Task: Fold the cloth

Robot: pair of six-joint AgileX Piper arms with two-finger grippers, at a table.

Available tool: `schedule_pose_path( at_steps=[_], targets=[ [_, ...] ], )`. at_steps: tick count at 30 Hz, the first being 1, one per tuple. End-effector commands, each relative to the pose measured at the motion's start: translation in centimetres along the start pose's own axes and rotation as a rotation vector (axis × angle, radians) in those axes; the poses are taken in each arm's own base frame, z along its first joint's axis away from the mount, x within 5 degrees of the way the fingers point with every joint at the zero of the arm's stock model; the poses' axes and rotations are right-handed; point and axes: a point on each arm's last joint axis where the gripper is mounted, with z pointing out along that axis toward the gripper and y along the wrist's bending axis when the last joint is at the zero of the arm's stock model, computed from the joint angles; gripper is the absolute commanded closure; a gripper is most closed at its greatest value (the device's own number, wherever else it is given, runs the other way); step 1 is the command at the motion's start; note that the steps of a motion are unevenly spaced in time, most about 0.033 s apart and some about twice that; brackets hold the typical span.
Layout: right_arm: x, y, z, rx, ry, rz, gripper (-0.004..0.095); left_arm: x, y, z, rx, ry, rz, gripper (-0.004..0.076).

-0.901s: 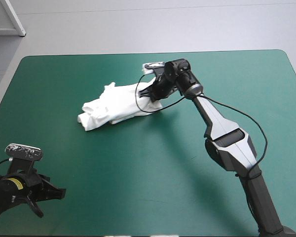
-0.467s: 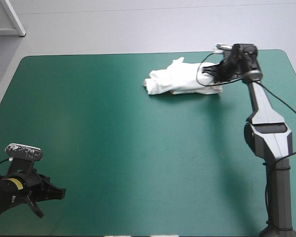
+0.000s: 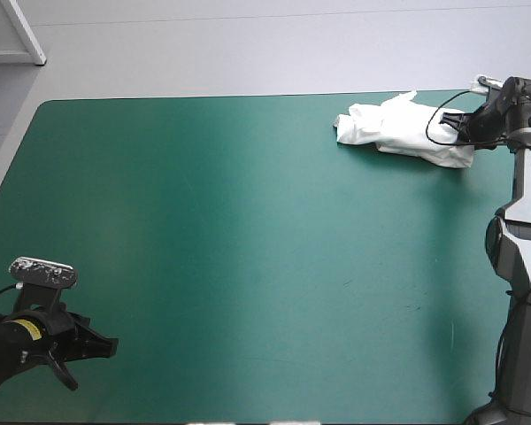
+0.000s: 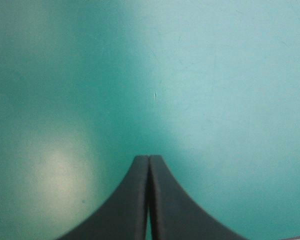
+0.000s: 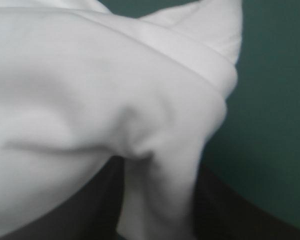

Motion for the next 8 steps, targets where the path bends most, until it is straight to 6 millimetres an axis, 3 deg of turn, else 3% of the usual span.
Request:
schedule_pose_path(
  at_steps=[1, 2, 4, 6, 8],
  targets=[
    [-1.2, 1.3, -5.7, -0.080, -0.110, 0.003, 0.0138, -0.1, 0.0, -0.5, 0.002, 0.015, -0.006, 0.0732],
    [-1.3, 1.6, -5.9, -0.104, -0.111, 0.018, 0.0096, -0.1, 0.0, -0.5, 0.002, 0.015, -0.006, 0.0732],
    [-1.3, 2.1, -6.7, -0.161, -0.114, 0.055, 0.0127, -0.1, 0.0, -0.5, 0.002, 0.015, -0.004, 0.0732],
    [-1.3, 2.9, -7.9, -0.239, -0.121, 0.081, 0.0210, -0.2, 0.0, -0.5, 0.001, 0.012, 0.014, 0.0732],
    [-1.3, 4.1, -9.3, -0.316, -0.129, 0.089, 0.0356, -0.2, 0.1, -0.5, -0.006, 0.013, 0.040, 0.0732]
  ],
)
